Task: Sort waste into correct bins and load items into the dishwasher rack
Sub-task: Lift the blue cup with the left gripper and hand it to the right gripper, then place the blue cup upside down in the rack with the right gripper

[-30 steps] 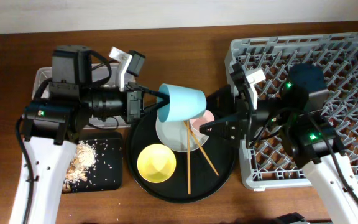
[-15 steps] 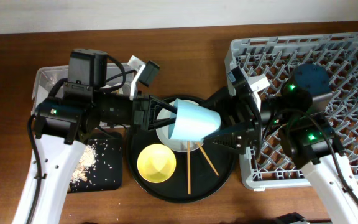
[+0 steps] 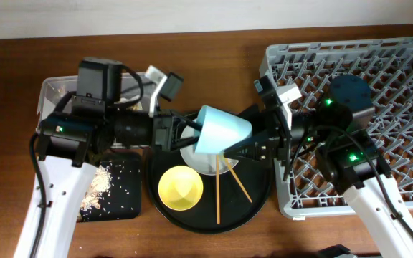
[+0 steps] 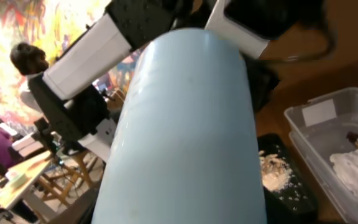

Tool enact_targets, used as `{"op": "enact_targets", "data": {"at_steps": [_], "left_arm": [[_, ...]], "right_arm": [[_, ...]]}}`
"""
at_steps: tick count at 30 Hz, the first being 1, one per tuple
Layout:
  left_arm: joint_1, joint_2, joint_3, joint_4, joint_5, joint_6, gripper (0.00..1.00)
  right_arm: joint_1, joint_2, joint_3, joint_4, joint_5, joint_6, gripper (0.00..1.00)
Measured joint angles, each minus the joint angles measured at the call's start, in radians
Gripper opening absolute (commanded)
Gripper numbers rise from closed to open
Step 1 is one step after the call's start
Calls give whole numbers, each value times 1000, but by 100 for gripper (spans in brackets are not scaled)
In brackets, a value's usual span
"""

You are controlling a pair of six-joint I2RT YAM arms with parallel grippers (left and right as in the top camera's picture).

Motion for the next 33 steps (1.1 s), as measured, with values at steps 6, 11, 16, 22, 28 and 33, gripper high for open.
{"op": "enact_targets", "data": {"at_steps": [6,11,16,22,28,33], "left_arm": [[-12,-4,8,-63,-149,-19,27],[-11,-21,21,-76,-384,-26,35],[-12,9,-11,-121,-643,-25,36],[-12,9,-12,-123,-707,-25,36],[-12,9,-12,-129,-710,-25,37],[-12,9,-12,-130,-732,-25,37]], "right_arm": [[-52,10,-10,-3,10,1,41],[-55,19,-16,0,77,23,40],[-157,-3,17,-481,755,2,41],[-162,144,238,-971,1371,-140,44],[-192,411,301,-962,1470,-179,47],[-195,483,301,-954,1471,-184,75]]}}
